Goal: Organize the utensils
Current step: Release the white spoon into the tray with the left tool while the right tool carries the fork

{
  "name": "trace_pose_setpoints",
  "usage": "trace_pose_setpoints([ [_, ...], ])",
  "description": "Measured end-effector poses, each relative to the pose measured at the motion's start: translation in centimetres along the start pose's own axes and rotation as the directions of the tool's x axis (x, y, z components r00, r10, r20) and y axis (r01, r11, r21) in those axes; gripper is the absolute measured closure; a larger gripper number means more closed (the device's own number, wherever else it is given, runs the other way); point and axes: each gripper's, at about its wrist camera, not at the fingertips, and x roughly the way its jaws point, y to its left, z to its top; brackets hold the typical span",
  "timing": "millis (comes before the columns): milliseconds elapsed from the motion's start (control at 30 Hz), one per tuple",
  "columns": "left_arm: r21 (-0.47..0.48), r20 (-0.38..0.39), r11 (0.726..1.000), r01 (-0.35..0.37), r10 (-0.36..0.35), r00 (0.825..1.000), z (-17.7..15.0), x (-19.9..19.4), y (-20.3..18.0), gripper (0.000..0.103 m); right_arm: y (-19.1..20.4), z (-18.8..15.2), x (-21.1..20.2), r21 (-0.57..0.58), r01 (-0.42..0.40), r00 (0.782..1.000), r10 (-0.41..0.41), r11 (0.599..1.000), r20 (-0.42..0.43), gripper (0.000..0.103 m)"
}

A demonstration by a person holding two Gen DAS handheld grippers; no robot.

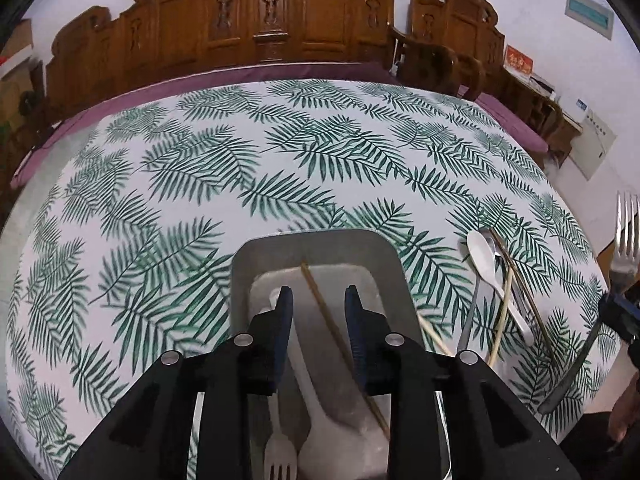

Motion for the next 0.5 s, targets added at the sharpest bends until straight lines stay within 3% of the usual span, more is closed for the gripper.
trace_pose_setpoints([
  [500, -0.004, 0.133, 0.999, -0.036, 0.036, 0.990, -5.2, -7.5, 2.1, 0.073, 7.5, 4.7, 2.3, -0.095, -0.080, 0.997, 0.081, 0.992, 0.006, 0.099],
])
